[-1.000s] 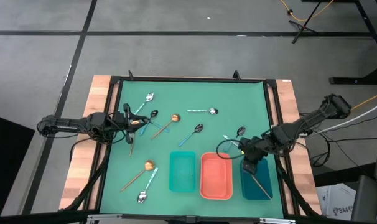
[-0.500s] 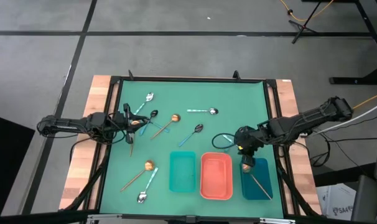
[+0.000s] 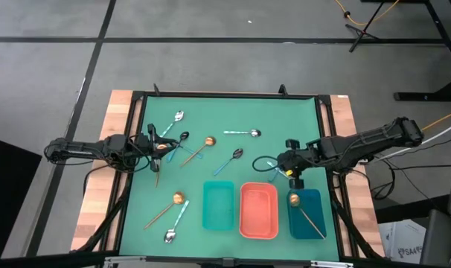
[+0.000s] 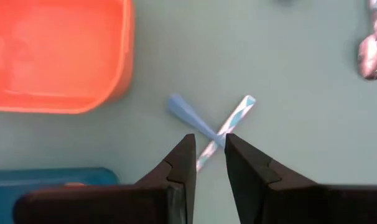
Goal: Sort silverware by color (type)
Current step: Put the blue spoon into the orange bin
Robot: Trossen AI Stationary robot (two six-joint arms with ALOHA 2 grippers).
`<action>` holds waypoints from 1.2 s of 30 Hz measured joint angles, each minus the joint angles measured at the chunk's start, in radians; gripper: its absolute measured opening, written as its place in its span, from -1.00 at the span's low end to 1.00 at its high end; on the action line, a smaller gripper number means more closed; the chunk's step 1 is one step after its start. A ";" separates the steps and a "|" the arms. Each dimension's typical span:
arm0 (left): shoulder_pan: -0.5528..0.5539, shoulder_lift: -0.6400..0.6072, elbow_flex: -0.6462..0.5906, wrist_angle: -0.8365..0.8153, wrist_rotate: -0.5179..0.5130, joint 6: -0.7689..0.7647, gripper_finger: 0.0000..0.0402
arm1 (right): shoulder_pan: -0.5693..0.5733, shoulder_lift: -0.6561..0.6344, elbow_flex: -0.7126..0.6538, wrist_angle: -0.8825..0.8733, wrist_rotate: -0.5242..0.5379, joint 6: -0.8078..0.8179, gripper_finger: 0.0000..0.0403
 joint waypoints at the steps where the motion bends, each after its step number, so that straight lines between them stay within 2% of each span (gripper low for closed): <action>1: 0.000 0.000 0.000 0.000 0.000 0.000 -0.45 | 0.000 0.001 0.000 -0.006 0.014 -0.022 -0.62; 12: 0.000 0.000 0.000 0.000 0.000 0.000 -0.45 | 0.001 0.026 0.000 -0.064 0.067 -0.143 -0.62; 25: 0.000 0.000 0.000 0.000 0.000 0.000 -0.45 | 0.001 0.183 0.000 -0.070 0.072 -0.317 -0.62; 36: 0.000 0.000 0.000 0.000 0.000 0.000 -0.45 | 0.001 0.298 0.000 -0.072 0.129 -0.413 -0.62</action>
